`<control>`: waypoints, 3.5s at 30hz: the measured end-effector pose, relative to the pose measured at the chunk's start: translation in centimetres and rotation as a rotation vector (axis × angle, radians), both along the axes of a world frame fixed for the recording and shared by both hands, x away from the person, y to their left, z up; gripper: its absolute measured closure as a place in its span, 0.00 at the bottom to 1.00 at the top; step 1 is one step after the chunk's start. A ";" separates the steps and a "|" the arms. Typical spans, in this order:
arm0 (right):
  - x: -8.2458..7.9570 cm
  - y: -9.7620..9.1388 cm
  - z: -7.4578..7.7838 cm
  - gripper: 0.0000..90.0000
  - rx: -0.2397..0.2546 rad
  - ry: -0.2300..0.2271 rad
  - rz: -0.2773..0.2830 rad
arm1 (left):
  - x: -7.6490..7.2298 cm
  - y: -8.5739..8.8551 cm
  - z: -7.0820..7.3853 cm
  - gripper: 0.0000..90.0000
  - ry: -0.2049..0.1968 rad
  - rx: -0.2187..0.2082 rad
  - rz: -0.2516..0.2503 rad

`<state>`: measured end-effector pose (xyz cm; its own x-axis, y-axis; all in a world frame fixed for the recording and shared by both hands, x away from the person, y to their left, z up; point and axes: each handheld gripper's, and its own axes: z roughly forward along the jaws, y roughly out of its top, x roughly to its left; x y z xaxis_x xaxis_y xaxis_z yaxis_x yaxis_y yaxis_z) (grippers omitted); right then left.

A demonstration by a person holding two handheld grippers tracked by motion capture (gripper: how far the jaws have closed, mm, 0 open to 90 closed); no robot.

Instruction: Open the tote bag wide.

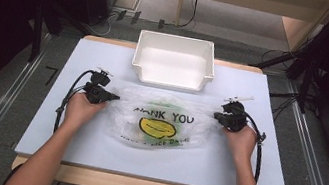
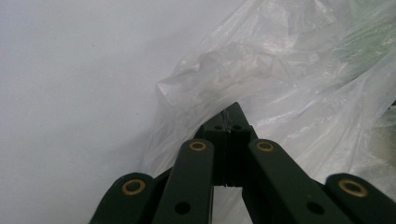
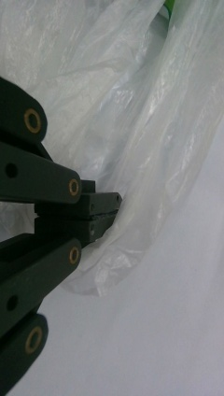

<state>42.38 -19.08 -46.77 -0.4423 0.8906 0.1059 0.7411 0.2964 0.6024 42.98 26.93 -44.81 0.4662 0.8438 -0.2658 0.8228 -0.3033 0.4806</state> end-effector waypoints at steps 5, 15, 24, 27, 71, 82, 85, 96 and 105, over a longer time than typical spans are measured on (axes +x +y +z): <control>-0.2 -0.3 0.1 1.00 -0.036 -0.007 -0.013 | 0.0 0.6 0.1 1.00 0.004 0.002 0.016; -0.3 -1.0 0.0 1.00 -0.026 -0.004 -0.044 | 0.0 0.7 0.1 1.00 0.004 0.010 0.018; -0.1 -0.6 0.4 1.00 0.011 0.003 0.010 | 0.3 0.8 0.1 1.00 0.023 -0.041 0.008; -0.2 -0.3 0.6 1.00 0.009 -0.014 0.031 | 0.1 0.3 0.5 1.00 0.015 -0.048 -0.024; 0.5 9.0 5.4 1.00 0.156 -0.021 0.329 | -0.4 -7.3 3.4 1.00 -0.047 -0.168 -0.195; 0.5 10.9 3.6 1.00 0.119 0.016 0.372 | -1.0 -7.6 1.9 1.00 -0.050 -0.153 -0.213; 0.9 11.3 3.2 1.00 0.104 0.014 0.369 | -1.1 -7.7 1.7 1.00 -0.034 -0.146 -0.224; 2.6 11.5 2.9 1.00 0.121 0.009 0.325 | -1.7 -7.8 1.1 1.00 -0.019 -0.131 -0.246; 3.1 11.6 2.5 1.00 0.126 0.020 0.295 | -2.9 -7.6 0.7 1.00 0.008 -0.158 -0.277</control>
